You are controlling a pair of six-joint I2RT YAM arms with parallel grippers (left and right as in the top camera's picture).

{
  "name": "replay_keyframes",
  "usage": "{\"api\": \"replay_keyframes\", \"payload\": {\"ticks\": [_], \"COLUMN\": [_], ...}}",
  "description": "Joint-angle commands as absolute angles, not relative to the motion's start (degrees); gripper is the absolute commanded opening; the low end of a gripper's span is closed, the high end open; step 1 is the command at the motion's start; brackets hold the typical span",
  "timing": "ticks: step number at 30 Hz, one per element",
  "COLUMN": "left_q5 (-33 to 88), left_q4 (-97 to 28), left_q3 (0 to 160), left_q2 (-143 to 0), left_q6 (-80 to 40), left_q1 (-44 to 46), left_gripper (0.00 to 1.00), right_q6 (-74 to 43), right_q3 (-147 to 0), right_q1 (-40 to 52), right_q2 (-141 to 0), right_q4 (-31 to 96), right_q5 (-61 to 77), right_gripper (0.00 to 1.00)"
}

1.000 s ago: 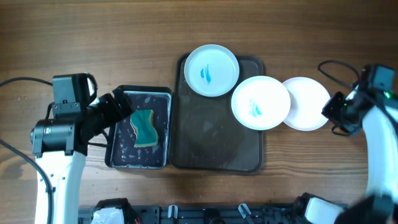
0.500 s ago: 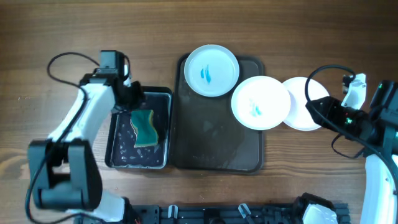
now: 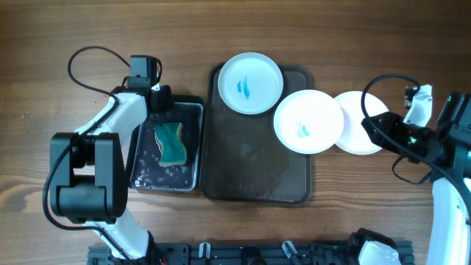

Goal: Clean dirty plates on tray and stack at the side

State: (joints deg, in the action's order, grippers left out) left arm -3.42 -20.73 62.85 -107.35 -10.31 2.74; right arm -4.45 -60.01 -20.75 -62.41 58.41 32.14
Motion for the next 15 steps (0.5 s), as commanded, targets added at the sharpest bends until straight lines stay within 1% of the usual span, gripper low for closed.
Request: {"api": "replay_keyframes", "payload": {"ticks": [1,7,15], "left_q5": [-9.41,-16.43,-16.58], "left_q4": [-17.39,-16.1,-20.84], "left_q3": [62.89,62.89,62.89], "left_q2": [-108.03,-108.03,-108.03], "left_q6": [-3.46,-3.42,-3.44], "left_q1": [2.79,2.72,1.39], "left_gripper": [0.04,0.04,0.04], "right_q6": [-6.07,-5.98,-5.98], "right_q3": [-59.88,-59.88,-59.88], "right_q1": [-20.4,-20.4,-20.4], "right_q2": [-62.81,-62.81,-62.81], "right_q4": [57.17,57.52,58.13], "right_q5": [33.43,33.43,33.43], "right_gripper": [0.3,0.3,0.3]}}
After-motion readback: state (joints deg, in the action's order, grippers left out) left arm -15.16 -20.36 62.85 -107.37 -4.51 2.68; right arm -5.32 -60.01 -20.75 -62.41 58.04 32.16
